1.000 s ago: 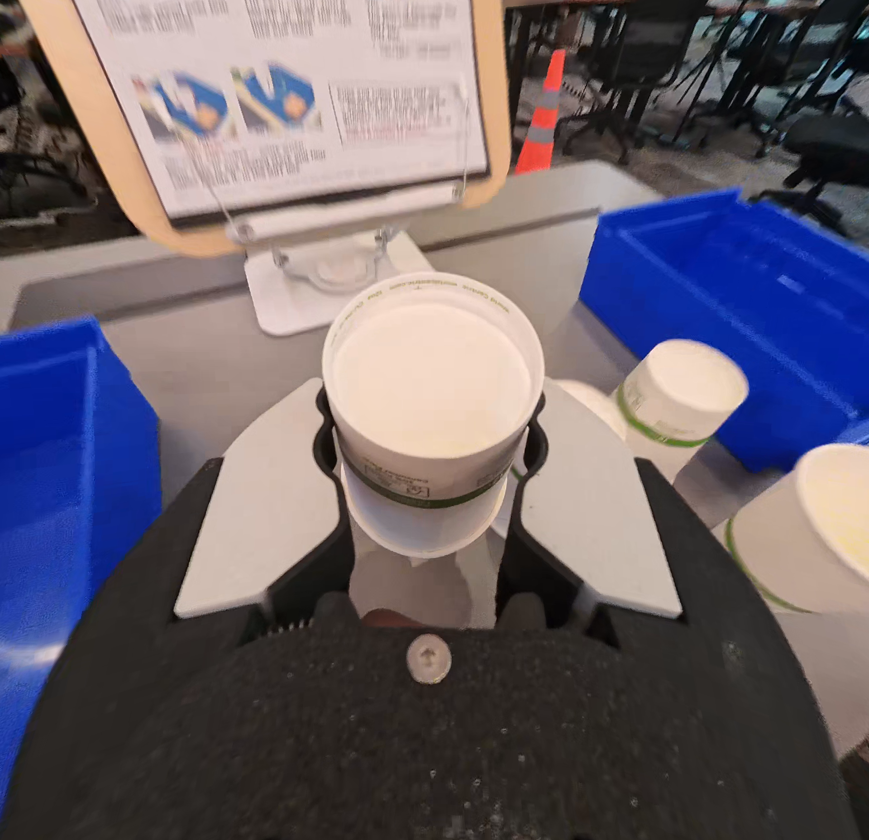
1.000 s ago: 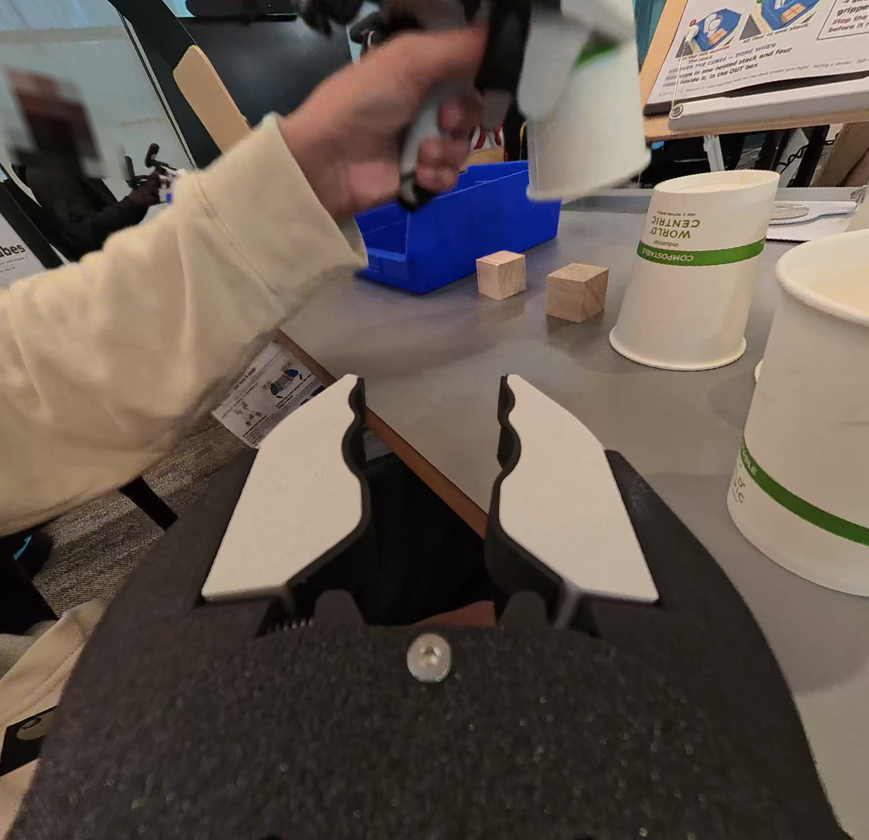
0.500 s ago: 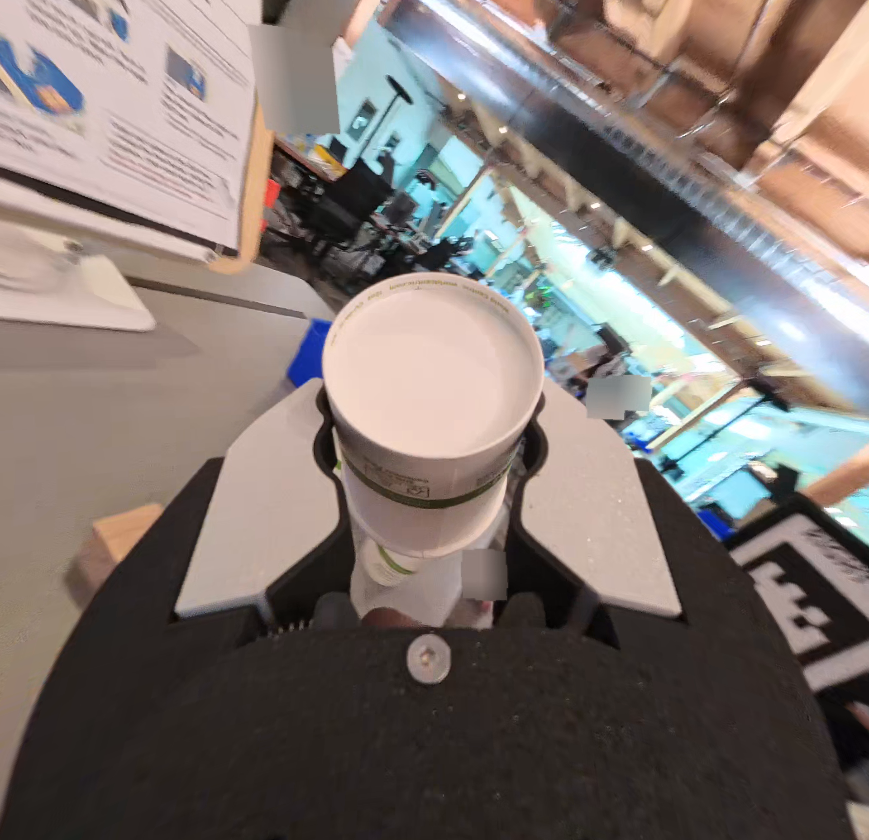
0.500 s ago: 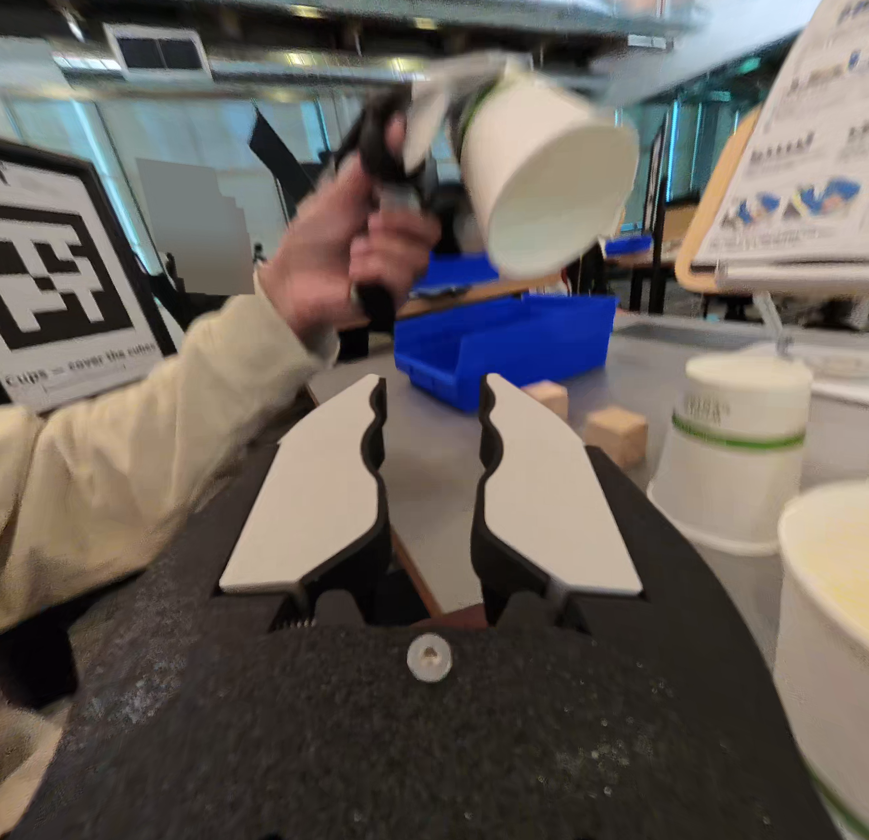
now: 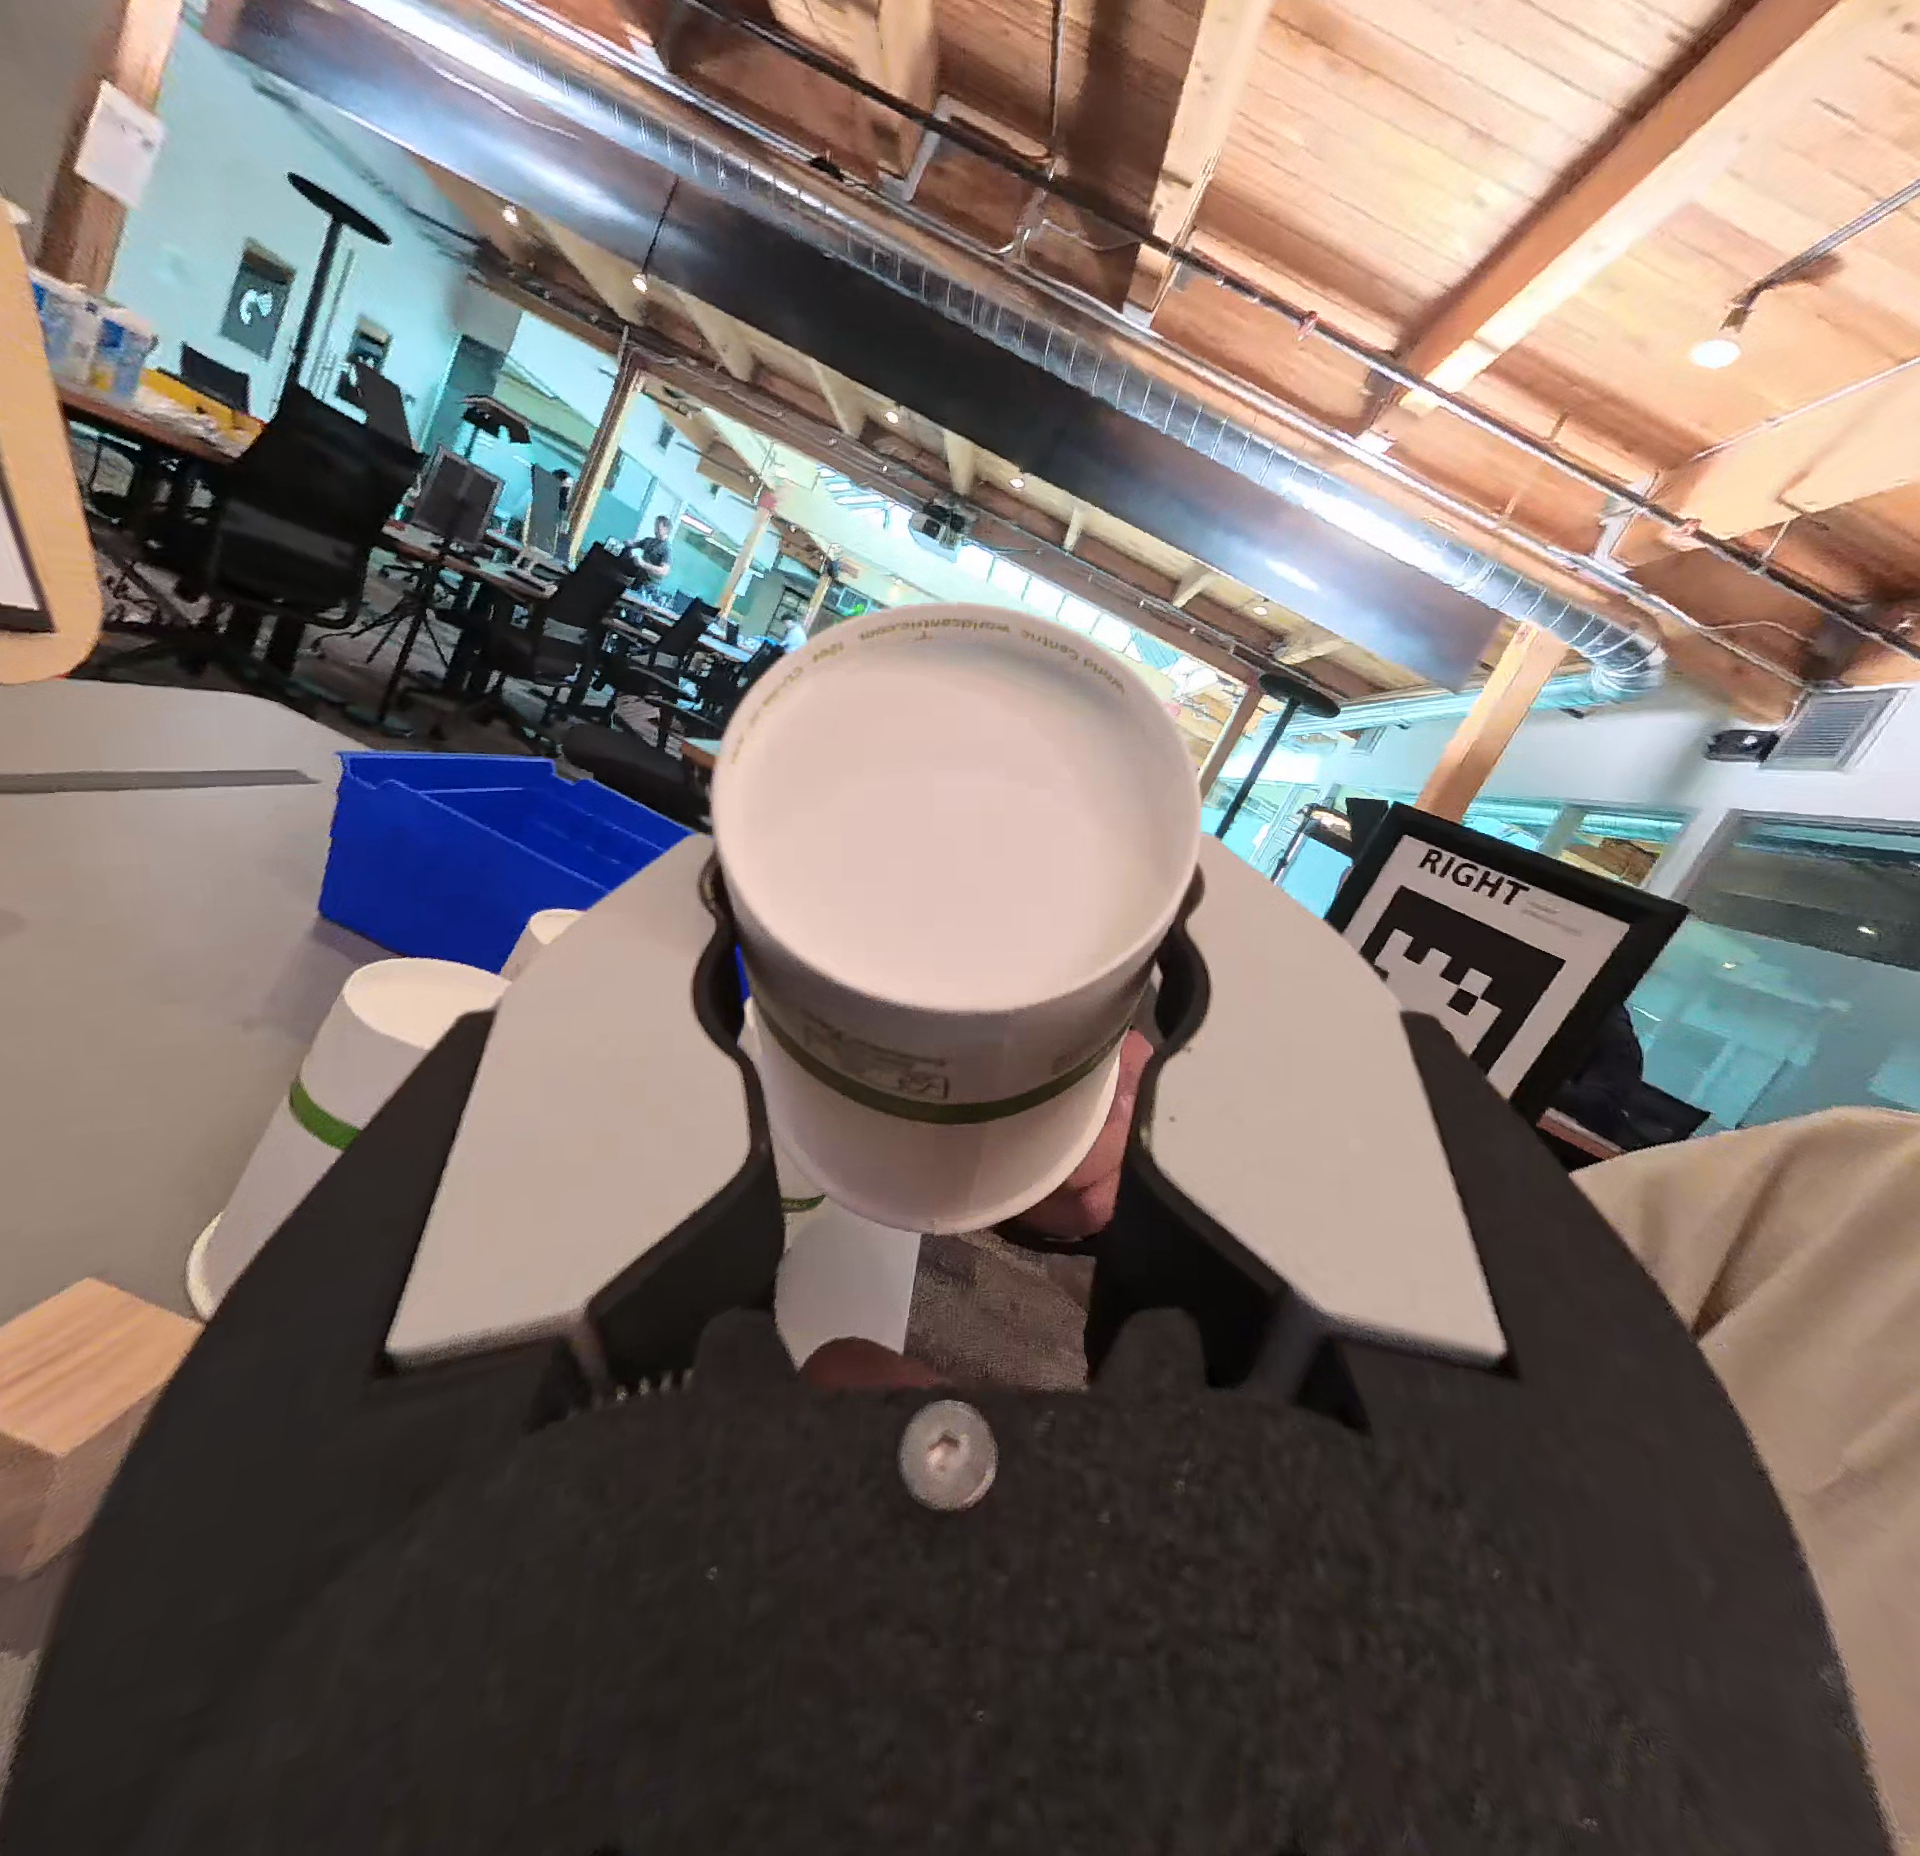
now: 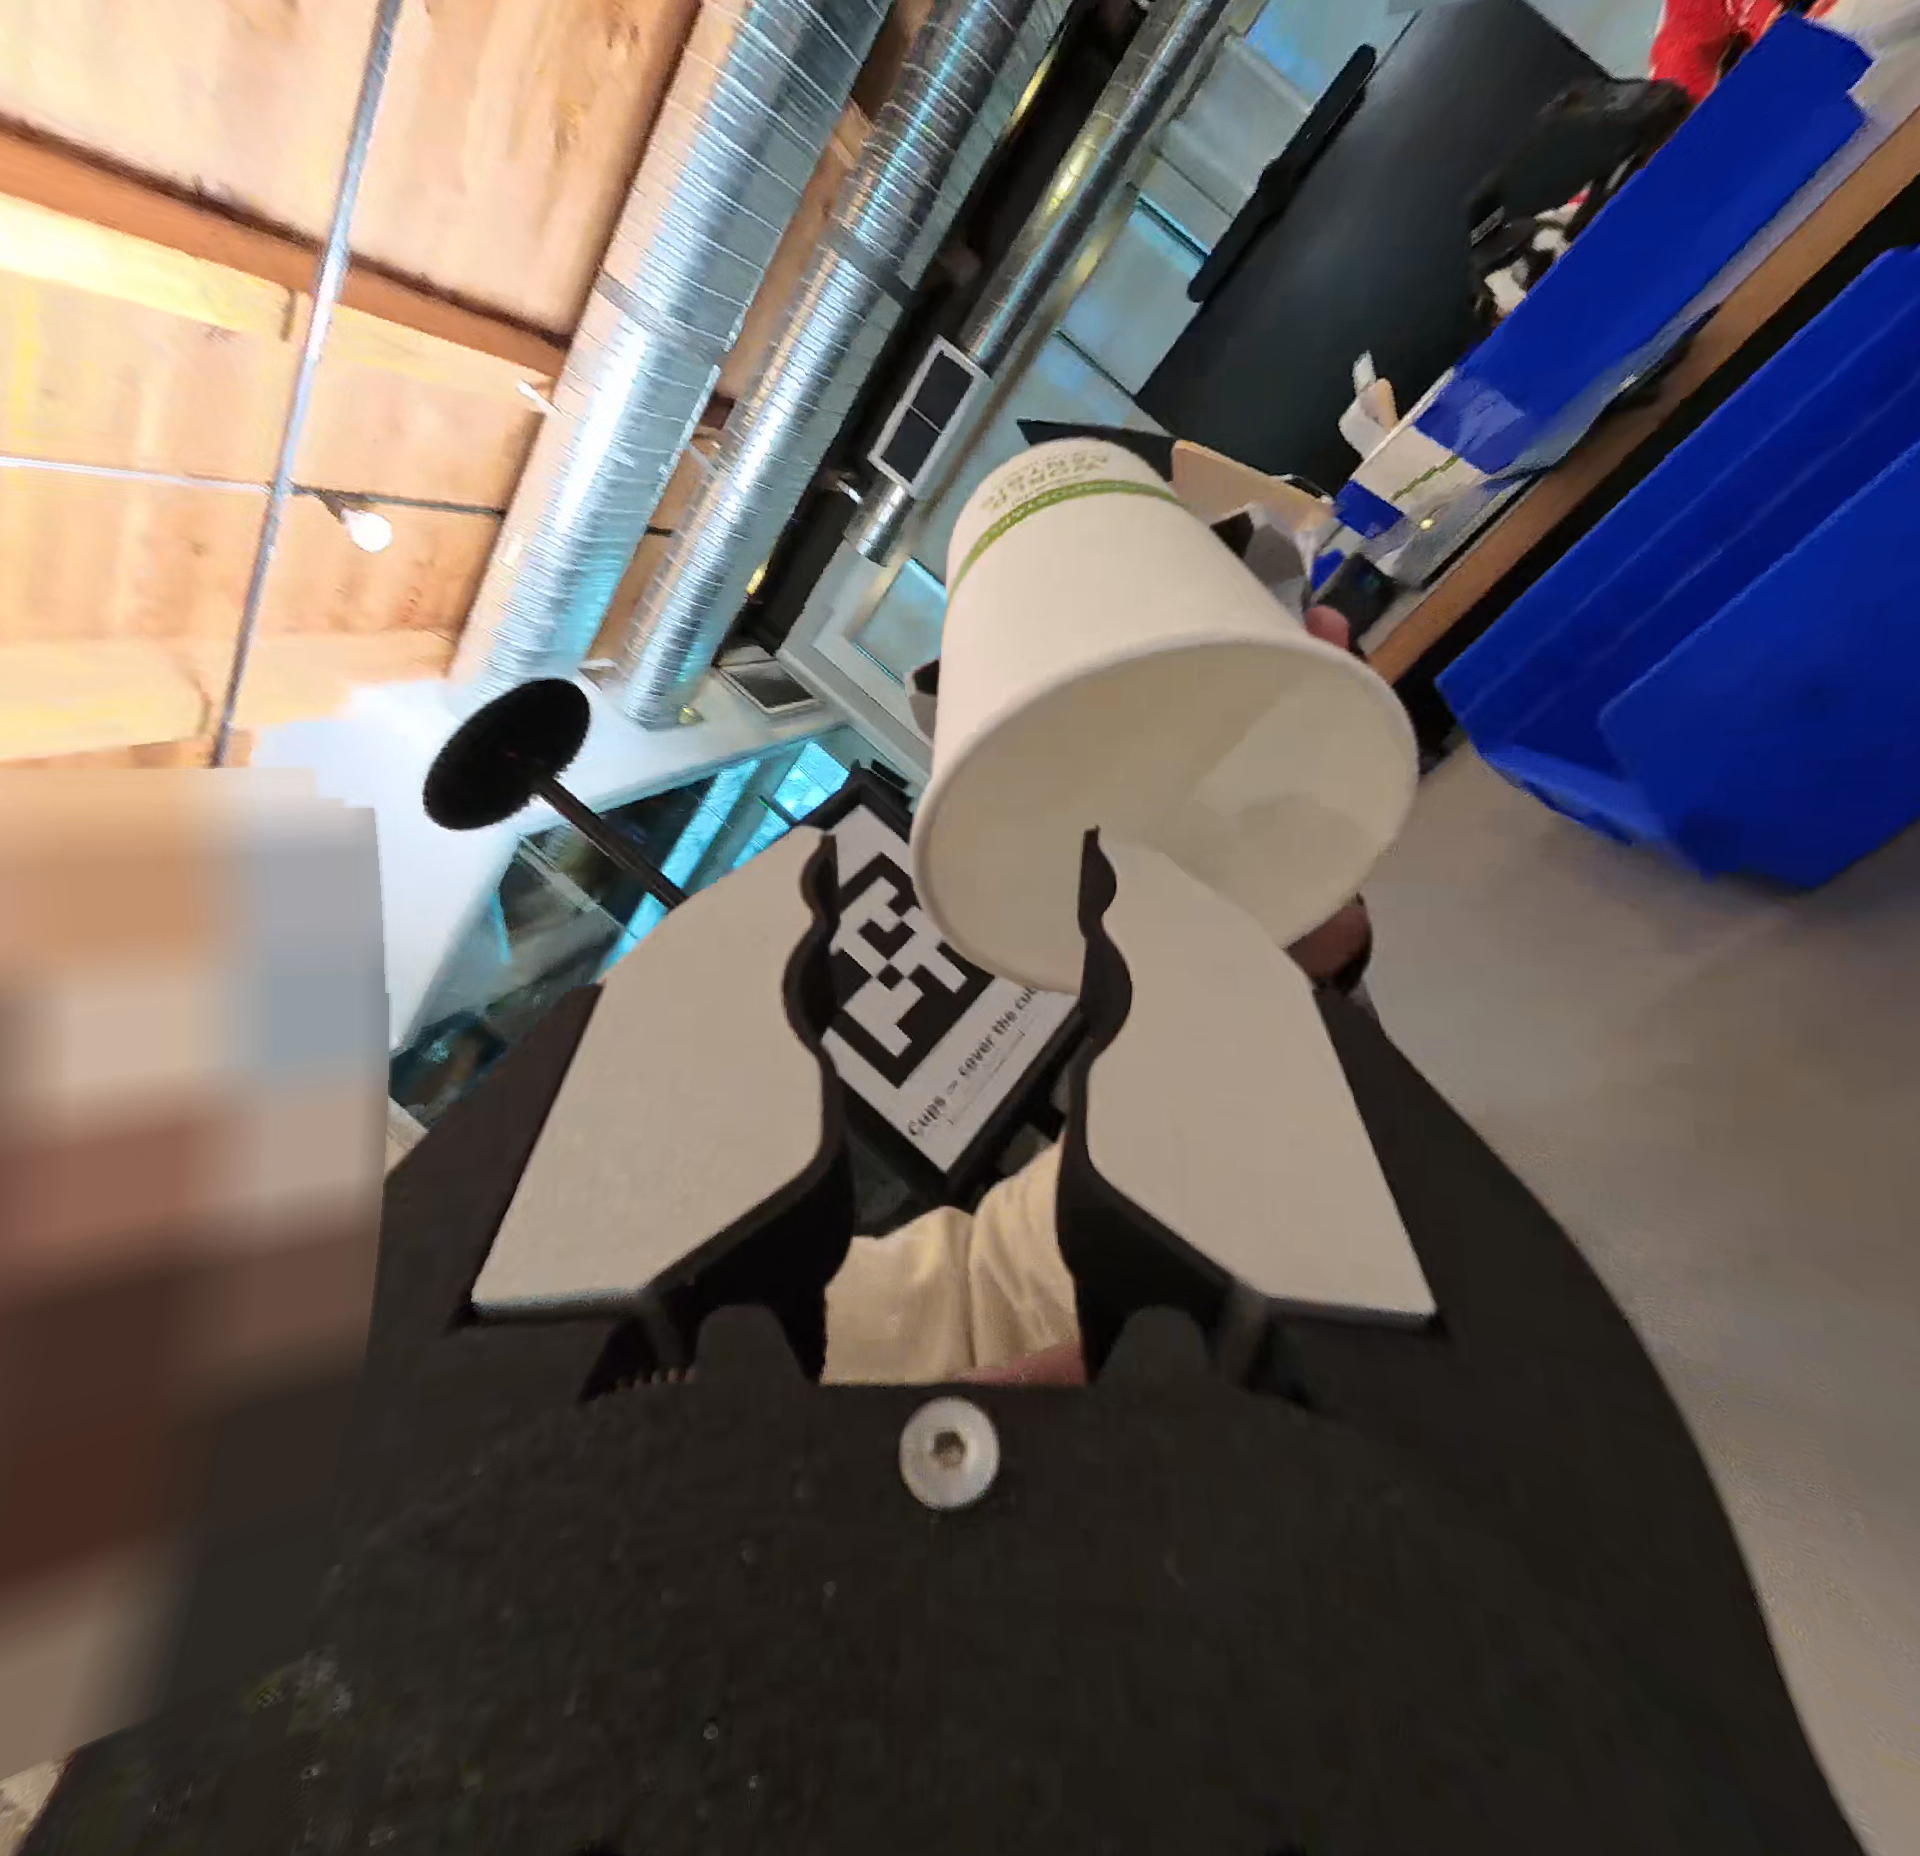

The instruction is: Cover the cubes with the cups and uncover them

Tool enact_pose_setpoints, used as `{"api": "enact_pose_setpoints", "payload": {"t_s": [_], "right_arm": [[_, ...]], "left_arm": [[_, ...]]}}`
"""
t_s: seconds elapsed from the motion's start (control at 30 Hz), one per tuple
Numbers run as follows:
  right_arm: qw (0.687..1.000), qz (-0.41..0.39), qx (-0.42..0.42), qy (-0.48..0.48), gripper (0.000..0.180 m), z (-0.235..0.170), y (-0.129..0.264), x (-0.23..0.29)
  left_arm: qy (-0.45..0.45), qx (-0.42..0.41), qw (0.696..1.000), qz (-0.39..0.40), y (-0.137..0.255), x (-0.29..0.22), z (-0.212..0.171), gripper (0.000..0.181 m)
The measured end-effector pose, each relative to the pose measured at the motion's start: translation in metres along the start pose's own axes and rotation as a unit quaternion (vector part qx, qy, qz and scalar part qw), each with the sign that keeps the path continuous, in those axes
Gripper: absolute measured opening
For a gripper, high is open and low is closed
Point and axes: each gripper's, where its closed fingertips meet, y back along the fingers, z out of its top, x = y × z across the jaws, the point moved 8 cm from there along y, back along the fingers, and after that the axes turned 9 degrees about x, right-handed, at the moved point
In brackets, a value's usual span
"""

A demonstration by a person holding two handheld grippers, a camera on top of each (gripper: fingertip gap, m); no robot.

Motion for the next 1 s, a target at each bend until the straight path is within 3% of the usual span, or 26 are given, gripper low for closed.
{"api": "enact_pose_setpoints", "payload": {"t_s": [0.13, 0.27, 0.37, 0.6, 0.67, 0.73, 0.87, 0.93, 1.0], "right_arm": [[0.997, 0.061, -0.028, -0.045, 0.037, 0.006, -0.003, -0.004], [0.990, 0.092, -0.056, -0.091, 0.009, 0.005, -0.007, -0.014], [0.985, 0.100, -0.070, -0.125, 0.004, 0.003, -0.007, -0.024], [0.995, 0.013, -0.069, -0.065, 0.000, 0.012, 0.011, -0.016], [0.998, -0.030, -0.060, -0.022, 0.000, 0.019, 0.020, -0.002], [0.995, -0.084, -0.035, 0.028, 0.000, 0.027, 0.031, 0.016], [0.944, -0.276, 0.031, 0.177, 0.000, 0.052, 0.067, 0.058], [0.895, -0.369, 0.095, 0.232, 0.000, 0.062, 0.086, 0.079], [0.825, -0.453, 0.192, 0.278, 0.001, 0.066, 0.101, 0.094]], "left_arm": [[-0.016, 0.011, 1.000, -0.017, -0.002, 0.005, -0.005, 0.078], [-0.044, 0.017, 0.999, -0.016, -0.005, 0.006, -0.010, 0.079], [-0.046, 0.025, 0.999, -0.001, -0.005, 0.009, -0.012, 0.079], [-0.053, 0.083, 0.995, 0.036, 0.012, 0.002, -0.018, 0.094], [-0.072, 0.122, 0.985, 0.096, 0.021, 0.000, -0.025, 0.094], [-0.096, 0.168, 0.959, 0.206, 0.028, 0.003, -0.038, 0.090], [-0.130, 0.218, 0.884, 0.392, 0.036, 0.010, -0.067, 0.082], [-0.123, 0.233, 0.875, 0.407, 0.032, 0.007, -0.078, 0.082], [-0.128, 0.244, 0.868, 0.414, 0.028, 0.006, -0.086, 0.082]]}}
